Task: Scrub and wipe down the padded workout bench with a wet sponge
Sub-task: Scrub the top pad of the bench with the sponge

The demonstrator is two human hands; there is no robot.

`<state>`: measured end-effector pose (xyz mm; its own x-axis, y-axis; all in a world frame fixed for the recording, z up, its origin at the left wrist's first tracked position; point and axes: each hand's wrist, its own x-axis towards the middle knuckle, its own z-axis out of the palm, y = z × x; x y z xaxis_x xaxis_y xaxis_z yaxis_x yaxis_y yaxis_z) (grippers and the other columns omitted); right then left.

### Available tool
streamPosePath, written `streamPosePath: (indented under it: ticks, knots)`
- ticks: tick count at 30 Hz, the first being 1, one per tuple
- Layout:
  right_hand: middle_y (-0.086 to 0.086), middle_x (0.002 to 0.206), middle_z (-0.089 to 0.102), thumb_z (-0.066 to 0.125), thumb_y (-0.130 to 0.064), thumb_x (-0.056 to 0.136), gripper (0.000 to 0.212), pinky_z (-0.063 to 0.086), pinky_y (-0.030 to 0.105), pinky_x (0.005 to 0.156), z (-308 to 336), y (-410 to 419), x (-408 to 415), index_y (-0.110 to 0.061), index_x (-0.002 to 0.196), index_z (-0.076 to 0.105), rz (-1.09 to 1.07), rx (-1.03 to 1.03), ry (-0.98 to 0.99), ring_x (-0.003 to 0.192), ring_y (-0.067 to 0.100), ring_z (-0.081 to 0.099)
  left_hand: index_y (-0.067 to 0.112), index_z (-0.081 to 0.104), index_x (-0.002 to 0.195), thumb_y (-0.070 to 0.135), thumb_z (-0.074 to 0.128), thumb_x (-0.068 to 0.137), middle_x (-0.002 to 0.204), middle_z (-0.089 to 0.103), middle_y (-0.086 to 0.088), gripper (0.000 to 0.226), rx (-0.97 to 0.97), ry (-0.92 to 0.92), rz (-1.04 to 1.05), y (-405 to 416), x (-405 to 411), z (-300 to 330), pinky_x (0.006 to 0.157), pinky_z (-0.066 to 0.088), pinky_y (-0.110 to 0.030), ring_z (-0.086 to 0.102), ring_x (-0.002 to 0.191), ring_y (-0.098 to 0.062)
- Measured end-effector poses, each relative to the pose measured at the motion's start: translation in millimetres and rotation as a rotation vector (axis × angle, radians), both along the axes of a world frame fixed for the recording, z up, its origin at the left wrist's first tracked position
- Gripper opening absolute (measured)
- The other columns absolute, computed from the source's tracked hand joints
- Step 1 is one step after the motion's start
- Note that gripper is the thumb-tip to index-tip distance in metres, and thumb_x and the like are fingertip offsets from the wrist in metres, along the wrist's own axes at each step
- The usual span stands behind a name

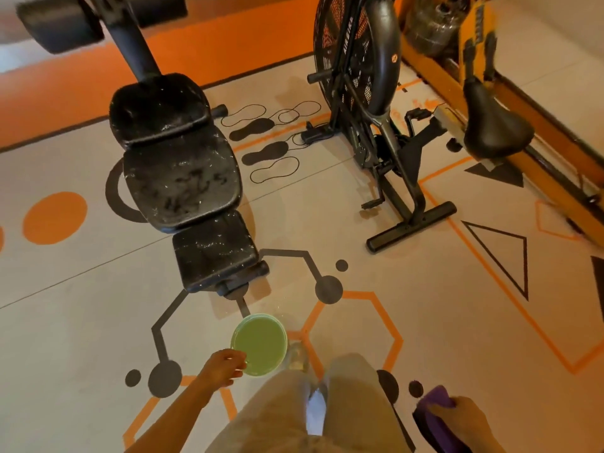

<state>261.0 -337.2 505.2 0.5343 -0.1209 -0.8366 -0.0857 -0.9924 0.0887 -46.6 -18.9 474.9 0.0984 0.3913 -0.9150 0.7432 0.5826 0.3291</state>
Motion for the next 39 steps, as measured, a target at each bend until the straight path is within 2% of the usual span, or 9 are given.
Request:
streamPosePath:
  ticks: [5, 10, 12, 19, 23, 28, 35, 37, 39]
  knots:
    - [0.013, 0.095, 0.062, 0.075, -0.023, 0.081, 0.024, 0.037, 0.019, 0.062, -6.8, 27.2, 60.6, 0.0, 0.087, 0.069, -0.002, -0.071, 0.048, 0.075, 0.02, 0.054, 0.008, 0.062, 0.091, 0.012, 0.057, 0.098, 0.081, 0.066, -0.009, 0.01, 0.055, -0.028, 0.044, 29.2, 35.9, -1.0, 0.059, 0.04, -0.025, 0.059, 0.068, -0.018]
    - [0.013, 0.085, 0.06, 0.066, -0.034, 0.085, 0.027, 0.036, 0.026, 0.055, -21.1, 118.9, 135.4, -0.01, 0.073, 0.061, 0.146, 0.04, -0.029, 0.078, 0.026, 0.054, 0.004, 0.063, 0.096, 0.008, 0.056, 0.098, 0.079, 0.064, -0.01, 0.008, 0.07, -0.004, 0.231, 43.1, 77.9, -16.4, 0.059, 0.037, -0.026, 0.057, 0.067, -0.021]
    - [0.011, 0.077, 0.061, 0.06, -0.035, 0.089, 0.03, 0.041, 0.028, 0.061, -19.7, 172.5, 171.7, -0.013, 0.069, 0.057, 0.225, 0.115, -0.059, 0.075, 0.027, 0.057, 0.001, 0.062, 0.097, 0.011, 0.057, 0.097, 0.077, 0.064, -0.011, 0.011, 0.042, 0.058, 0.371, 39.4, 94.2, -16.9, 0.061, 0.036, -0.027, 0.055, 0.067, -0.023]
    - [0.002, 0.082, 0.061, 0.06, -0.036, 0.087, 0.017, 0.044, 0.029, 0.07, 11.7, 356.2, 268.0, -0.019, 0.087, 0.062, 0.525, 0.366, -0.026, 0.078, 0.02, 0.057, -0.002, 0.066, 0.087, 0.007, 0.064, 0.092, 0.076, 0.065, -0.015, 0.011, -0.076, 0.148, 0.618, 31.1, 147.1, -8.0, 0.074, 0.039, -0.031, 0.056, 0.075, -0.027]
    - [0.013, 0.102, 0.067, 0.052, -0.036, 0.093, 0.033, 0.049, 0.035, 0.084, 1.2, 429.4, 304.4, -0.007, 0.104, 0.061, 0.625, 0.372, -0.057, 0.096, 0.03, 0.063, -0.006, 0.066, 0.092, 0.004, 0.063, 0.092, 0.084, 0.064, -0.019, 0.01, -0.08, 0.151, 0.72, 56.8, 175.0, -5.7, 0.073, 0.038, -0.032, 0.056, 0.083, -0.031]
    - [0.006, 0.088, 0.063, 0.05, -0.034, 0.094, 0.025, 0.048, 0.03, 0.075, -5.8, 487.9, 334.1, -0.012, 0.092, 0.063, 0.659, 0.374, -0.054, 0.081, 0.021, 0.056, 0.004, 0.061, 0.085, 0.01, 0.058, 0.096, 0.077, 0.057, -0.012, 0.013, -0.045, 0.125, 0.699, 145.3, 219.6, -8.1, 0.061, 0.028, -0.027, 0.049, 0.068, -0.022]
    - [0.013, 0.108, 0.067, 0.062, -0.037, 0.088, 0.038, 0.045, 0.028, 0.085, -15.2, 558.2, 363.8, -0.006, 0.109, 0.067, 0.544, 0.191, -0.056, 0.095, 0.024, 0.06, 0.009, 0.065, 0.079, 0.005, 0.055, 0.097, 0.066, 0.058, -0.007, 0.02, 0.081, -0.003, 0.547, 327.5, 260.2, -30.2, 0.047, 0.031, -0.023, 0.046, 0.052, -0.015]
    - [0.01, 0.093, 0.069, 0.065, -0.037, 0.086, 0.031, 0.046, 0.022, 0.077, -10.4, 581.7, 366.3, -0.008, 0.095, 0.072, 0.49, 0.179, -0.12, 0.09, 0.024, 0.062, 0.015, 0.07, 0.078, 0.008, 0.063, 0.09, 0.075, 0.065, -0.011, 0.016, 0.078, -0.08, 0.576, 381.9, 270.8, -23.1, 0.054, 0.041, -0.025, 0.056, 0.061, -0.019]
    - [0.008, 0.081, 0.07, 0.072, -0.038, 0.076, 0.029, 0.049, 0.024, 0.078, -12.9, 602.0, 373.3, -0.01, 0.082, 0.074, 0.465, 0.156, -0.104, 0.086, 0.024, 0.065, 0.015, 0.07, 0.08, 0.009, 0.061, 0.09, 0.083, 0.071, -0.016, 0.015, 0.09, -0.136, 0.576, 429.2, 279.4, -16.3, 0.073, 0.051, -0.035, 0.064, 0.08, -0.03]
